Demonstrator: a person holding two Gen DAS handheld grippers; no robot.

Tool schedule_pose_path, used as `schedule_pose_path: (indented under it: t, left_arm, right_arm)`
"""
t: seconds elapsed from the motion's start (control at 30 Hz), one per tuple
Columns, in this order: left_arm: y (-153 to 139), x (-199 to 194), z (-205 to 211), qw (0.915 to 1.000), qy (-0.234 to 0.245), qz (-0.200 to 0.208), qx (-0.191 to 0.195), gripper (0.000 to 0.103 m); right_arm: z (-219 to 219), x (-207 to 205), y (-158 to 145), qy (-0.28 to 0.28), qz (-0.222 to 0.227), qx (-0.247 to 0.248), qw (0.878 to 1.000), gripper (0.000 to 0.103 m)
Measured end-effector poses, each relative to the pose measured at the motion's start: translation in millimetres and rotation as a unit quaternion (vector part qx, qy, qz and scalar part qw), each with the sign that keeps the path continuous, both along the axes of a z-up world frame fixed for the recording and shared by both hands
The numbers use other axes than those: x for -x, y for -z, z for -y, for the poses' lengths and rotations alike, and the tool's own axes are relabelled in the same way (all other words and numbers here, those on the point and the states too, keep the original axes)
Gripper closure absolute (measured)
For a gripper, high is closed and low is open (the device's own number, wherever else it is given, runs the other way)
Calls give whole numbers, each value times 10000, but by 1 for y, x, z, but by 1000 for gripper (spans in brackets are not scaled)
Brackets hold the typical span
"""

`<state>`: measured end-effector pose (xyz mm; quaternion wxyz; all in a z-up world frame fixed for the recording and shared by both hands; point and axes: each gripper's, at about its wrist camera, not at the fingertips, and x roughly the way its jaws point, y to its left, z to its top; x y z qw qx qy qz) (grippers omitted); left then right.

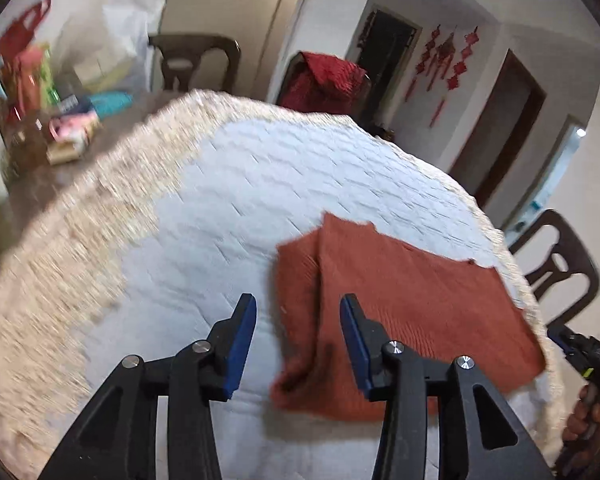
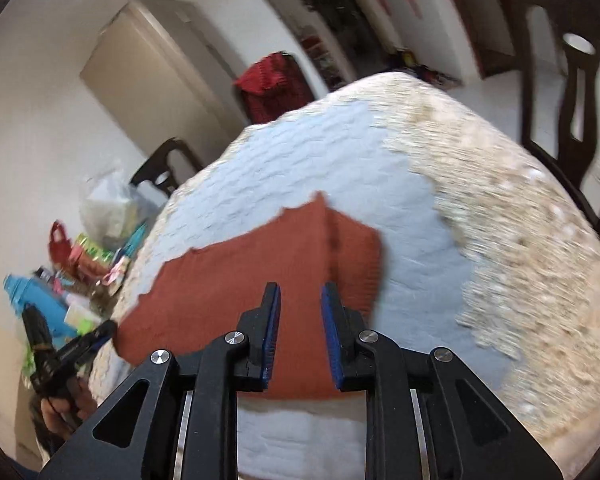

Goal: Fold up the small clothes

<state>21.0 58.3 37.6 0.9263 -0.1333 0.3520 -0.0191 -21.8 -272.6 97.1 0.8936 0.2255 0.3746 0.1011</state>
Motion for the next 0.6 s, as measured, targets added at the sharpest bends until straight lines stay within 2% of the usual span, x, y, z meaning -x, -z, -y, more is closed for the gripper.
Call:
schedule_pose_path:
  t: [0.07,0.17,0.3,0.37,0.47,0.6]
  left_arm:
    - [-2,0,-1,10000,-25,30,-17,57]
    - [1,-3,6,9998,196,-25,45,57]
    - [9,-11,28,9984,570,-46,-48,57]
    - [17,-19,38,9976,645,-116,-206,57]
    - [25,-31,47,9965,703,-305,-328,58]
    - [17,-35,58,9952,895,-91,-388,58]
  right_arm:
    - [-15,-7,3,-245,21,81,9997,81]
    - [-33,-21,19,-466,-172,322,9982,81]
    - [-29,-33,36,-350,-350,496,9975,81]
    - [-21,-39,41,-275,-349,303,9986,82]
    - [-22,-41,36,-246,-363,357,9984,82]
    - [-29,-40,22,-367,-176,418,9983,81]
